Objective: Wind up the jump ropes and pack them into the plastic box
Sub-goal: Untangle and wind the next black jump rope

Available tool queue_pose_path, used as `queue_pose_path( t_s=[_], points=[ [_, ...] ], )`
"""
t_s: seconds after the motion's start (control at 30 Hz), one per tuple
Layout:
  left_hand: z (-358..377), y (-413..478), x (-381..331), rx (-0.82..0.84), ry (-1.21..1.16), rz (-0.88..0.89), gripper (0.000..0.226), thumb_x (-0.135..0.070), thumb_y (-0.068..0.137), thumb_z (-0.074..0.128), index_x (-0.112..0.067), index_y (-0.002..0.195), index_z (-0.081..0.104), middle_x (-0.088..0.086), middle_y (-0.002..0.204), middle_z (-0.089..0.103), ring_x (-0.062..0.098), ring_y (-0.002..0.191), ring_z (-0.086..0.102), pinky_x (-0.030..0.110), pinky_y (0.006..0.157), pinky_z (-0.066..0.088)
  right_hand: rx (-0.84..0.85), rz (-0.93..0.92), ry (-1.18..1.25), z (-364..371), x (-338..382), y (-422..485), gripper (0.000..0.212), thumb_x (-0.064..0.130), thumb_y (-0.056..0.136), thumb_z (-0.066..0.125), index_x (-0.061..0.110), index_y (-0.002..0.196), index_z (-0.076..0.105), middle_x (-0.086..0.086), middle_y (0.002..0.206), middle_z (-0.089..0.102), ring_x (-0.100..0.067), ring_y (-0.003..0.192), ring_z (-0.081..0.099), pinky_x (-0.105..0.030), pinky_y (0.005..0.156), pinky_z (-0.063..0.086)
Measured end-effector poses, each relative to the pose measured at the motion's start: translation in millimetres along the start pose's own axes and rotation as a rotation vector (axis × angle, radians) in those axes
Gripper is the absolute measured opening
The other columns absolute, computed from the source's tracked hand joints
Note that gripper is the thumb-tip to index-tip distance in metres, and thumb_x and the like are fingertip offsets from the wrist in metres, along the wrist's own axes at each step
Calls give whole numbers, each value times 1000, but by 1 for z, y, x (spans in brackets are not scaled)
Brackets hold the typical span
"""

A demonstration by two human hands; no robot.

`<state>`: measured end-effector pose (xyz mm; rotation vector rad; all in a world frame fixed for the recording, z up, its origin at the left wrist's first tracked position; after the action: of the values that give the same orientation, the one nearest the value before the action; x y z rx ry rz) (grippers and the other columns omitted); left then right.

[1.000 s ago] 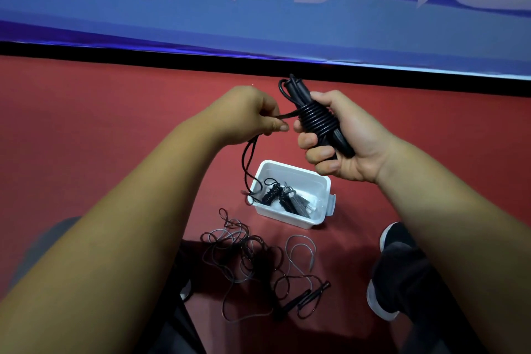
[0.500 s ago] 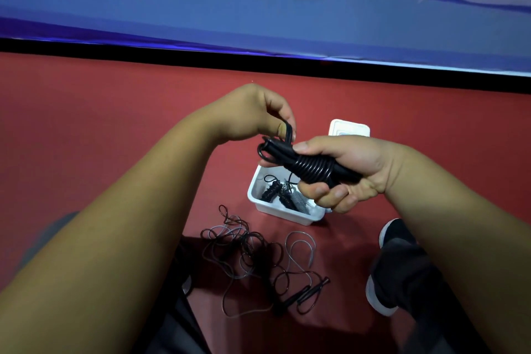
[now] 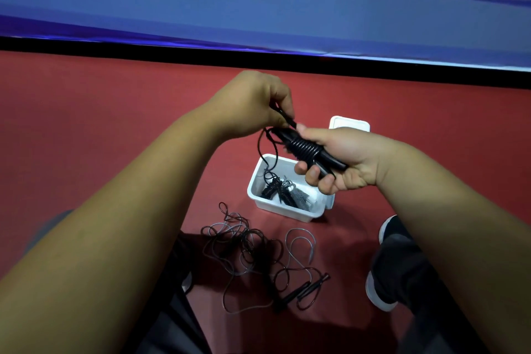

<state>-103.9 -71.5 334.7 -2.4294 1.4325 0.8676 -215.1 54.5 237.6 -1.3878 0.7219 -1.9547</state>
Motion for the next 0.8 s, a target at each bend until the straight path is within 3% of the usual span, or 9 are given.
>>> queue_pose_path(
  t_s=[0.1,0.17,0.27,0.33,0.4,0.5,0.63,0.7,0.8],
  points=[
    [2,1,6,33,66,8,26,-13,85,84,-30,105,83,-12,92,68,4,82,64,18,77,48,-102,-60,126,-7,5,3,53,74,97,52,23,109,60,-1,75,58,-9,55,49,-19,43,36],
    [8,0,9,85,102,-7,34,-12,87,82,-32,114,80,-15,93,69,-6,82,62,7,74,41,-166,-91,188,-11,6,4,55,76,96,52,23,106,60,-1,72,58,-9,53,49,-19,43,37],
    [13,0,19,101,68,-108,33,-13,85,84,-29,114,80,-17,90,75,-19,73,62,4,74,45,-255,-157,214,-19,8,6,59,82,91,55,24,99,60,0,70,58,-9,52,48,-19,45,37],
    [17,2,23,81,79,-158,24,-18,82,88,-25,105,82,-15,85,76,-14,70,65,17,79,54,-294,-200,197,-21,11,6,61,85,87,57,25,99,60,0,70,58,-10,52,48,-20,46,36],
    [24,4,22,75,106,-186,17,-21,82,87,-21,98,80,-11,81,74,-7,63,62,23,74,53,-317,-234,181,-22,14,6,60,84,86,61,26,100,60,0,71,58,-10,52,48,-21,46,36],
    [28,5,22,62,55,-226,14,-26,83,87,-22,95,81,-1,81,73,8,67,61,27,71,48,-332,-273,186,-24,18,4,51,77,87,66,28,102,64,0,73,58,-12,52,48,-21,46,36],
    [21,4,31,25,-106,-287,18,-34,82,88,-19,88,79,1,72,67,9,61,51,26,66,44,-317,-310,193,-25,23,1,42,68,90,62,29,105,68,0,73,57,-12,53,47,-22,46,35],
    [20,3,30,24,-138,-268,18,-34,87,84,-18,89,76,-1,75,66,9,65,53,27,68,45,-311,-321,210,-24,23,0,42,67,90,60,30,105,69,1,73,57,-12,53,47,-22,47,34],
    [25,2,25,53,-346,-214,12,-21,100,70,-9,100,68,4,93,78,15,84,72,29,83,55,-336,-337,228,-27,25,-1,43,67,90,59,28,108,69,0,73,57,-12,53,46,-22,47,34]
  ],
)
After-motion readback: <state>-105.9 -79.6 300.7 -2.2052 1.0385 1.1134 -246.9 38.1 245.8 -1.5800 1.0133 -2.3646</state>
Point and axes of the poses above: each hand's wrist, its own y-axis towards the middle knuckle, its own z-axis out of the palm, x = y × z, the point moved 6 cm from there along y, towards the middle knuckle
